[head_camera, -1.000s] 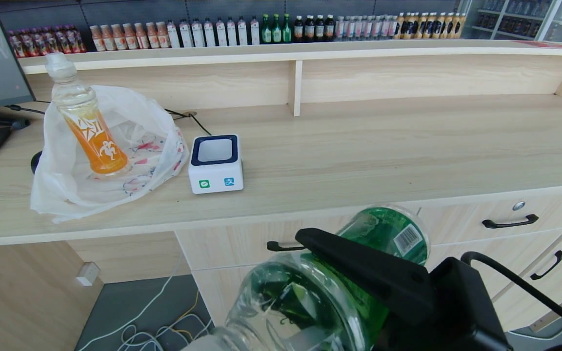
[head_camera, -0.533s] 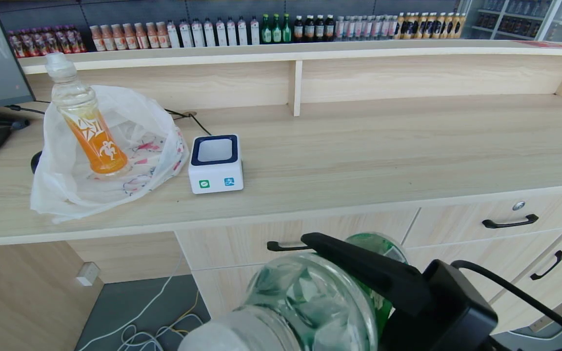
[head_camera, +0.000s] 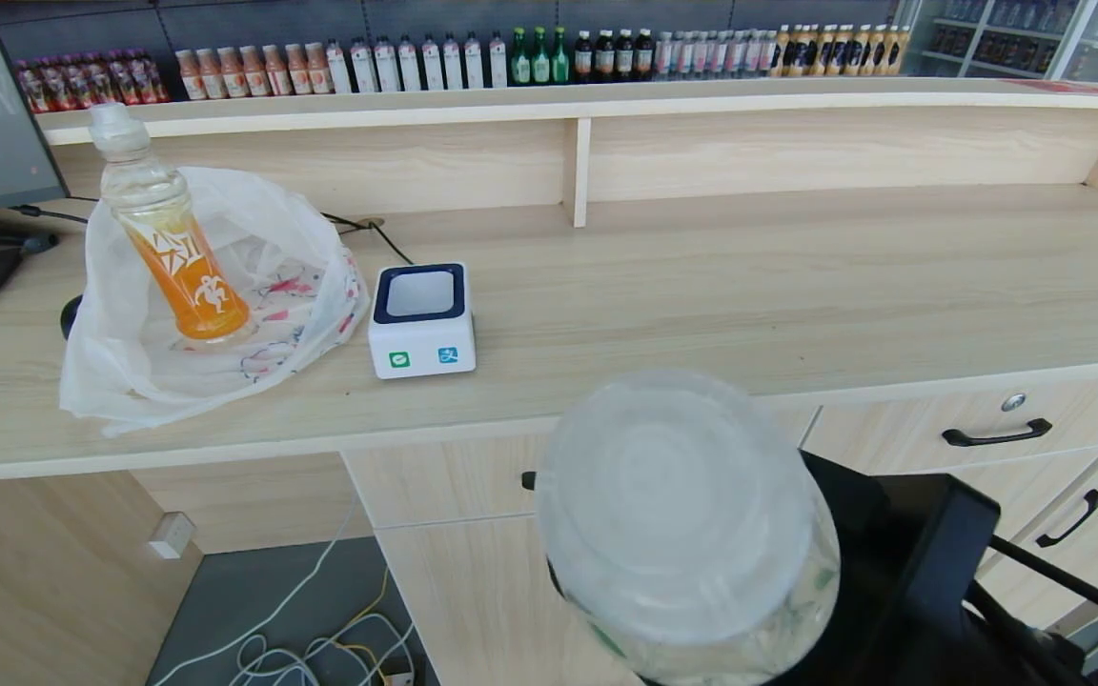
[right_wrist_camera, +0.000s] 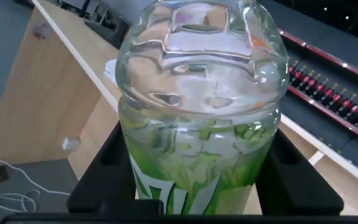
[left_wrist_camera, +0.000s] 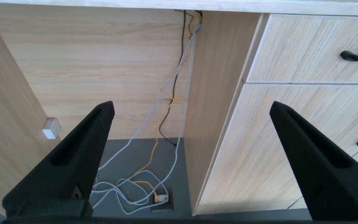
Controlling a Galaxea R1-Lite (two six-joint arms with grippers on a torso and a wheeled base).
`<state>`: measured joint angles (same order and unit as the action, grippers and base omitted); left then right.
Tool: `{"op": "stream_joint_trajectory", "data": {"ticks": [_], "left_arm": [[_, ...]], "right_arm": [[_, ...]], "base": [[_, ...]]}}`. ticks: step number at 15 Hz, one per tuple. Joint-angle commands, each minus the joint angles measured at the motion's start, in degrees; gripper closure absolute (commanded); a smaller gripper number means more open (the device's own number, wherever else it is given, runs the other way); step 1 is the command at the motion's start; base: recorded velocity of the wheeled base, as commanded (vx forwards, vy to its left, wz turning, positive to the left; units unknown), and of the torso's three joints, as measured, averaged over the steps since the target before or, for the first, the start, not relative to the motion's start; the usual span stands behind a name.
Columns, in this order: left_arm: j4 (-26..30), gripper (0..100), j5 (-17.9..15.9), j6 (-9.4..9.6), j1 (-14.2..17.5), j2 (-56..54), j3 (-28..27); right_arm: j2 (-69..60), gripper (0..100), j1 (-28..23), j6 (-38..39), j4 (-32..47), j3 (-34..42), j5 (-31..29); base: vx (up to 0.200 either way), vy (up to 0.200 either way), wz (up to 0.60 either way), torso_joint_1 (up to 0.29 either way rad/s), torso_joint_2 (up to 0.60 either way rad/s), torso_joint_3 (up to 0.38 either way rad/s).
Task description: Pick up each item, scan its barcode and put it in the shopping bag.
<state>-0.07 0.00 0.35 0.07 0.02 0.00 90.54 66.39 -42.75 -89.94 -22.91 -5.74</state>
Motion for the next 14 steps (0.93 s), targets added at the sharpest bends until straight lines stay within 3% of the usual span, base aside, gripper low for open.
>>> {"op": "stream_joint_trajectory", "data": {"ticks": [1,3,11,14], "left_arm": [[0.0,0,0.0,0.00,0.0,0.0,0.0],[0.0,0,0.0,0.00,0.0,0.0,0.0],[0.0,0,0.0,0.00,0.0,0.0,0.0],[0.0,0,0.0,0.00,0.0,0.0,0.0]], "right_arm": [[-0.1,100,-2.7,4.4,-0.1,0.5,0.0],[-0.1,100,-5.9,10.8,-0.1,0.1,-0.1],[0.3,100,-29.7,35.9,-0.1,-0.6,0.3],[1.7,100,-31.2,39.7,-0.1,-3.5,0.2]], "base": [[0.000,0.000,0.00,0.000,0.00,0.000],[0.000,0.000,0.00,0.000,0.00,0.000],[0.000,0.000,0.00,0.000,0.00,0.000],[0.000,0.000,0.00,0.000,0.00,0.000]]}}
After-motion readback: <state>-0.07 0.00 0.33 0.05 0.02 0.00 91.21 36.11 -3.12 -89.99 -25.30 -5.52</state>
